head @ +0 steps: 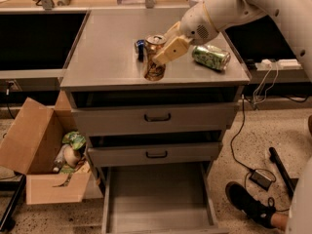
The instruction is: Place orange can into bottom drawer
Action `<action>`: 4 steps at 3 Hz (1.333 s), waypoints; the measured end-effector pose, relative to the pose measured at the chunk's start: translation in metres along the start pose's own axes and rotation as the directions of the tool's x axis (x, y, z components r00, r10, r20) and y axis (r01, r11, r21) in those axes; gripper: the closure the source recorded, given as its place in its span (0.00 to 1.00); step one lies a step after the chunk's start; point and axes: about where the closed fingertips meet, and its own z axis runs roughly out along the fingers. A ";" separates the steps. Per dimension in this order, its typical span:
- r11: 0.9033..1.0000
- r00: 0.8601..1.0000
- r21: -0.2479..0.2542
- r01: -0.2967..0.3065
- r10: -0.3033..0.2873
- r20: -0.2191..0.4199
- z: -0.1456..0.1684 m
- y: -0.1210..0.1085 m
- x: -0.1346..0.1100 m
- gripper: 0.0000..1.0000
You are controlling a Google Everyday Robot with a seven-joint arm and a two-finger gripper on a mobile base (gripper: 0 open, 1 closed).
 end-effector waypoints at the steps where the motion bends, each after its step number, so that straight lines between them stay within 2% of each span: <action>1: 1.000 1.000 0.000 0.000 0.000 0.000 0.000 0.000 0.000 1.00; 2: 1.000 1.000 -0.014 0.022 -0.022 -0.019 0.006 0.022 0.004 1.00; 3: 0.993 0.993 0.012 0.118 -0.118 -0.027 -0.005 0.081 -0.014 1.00; 4: 0.990 0.988 -0.042 0.137 -0.139 -0.070 0.011 0.143 -0.003 1.00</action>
Offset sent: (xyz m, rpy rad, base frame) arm -0.1277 0.0348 -0.0528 -0.1352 -0.0325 0.1331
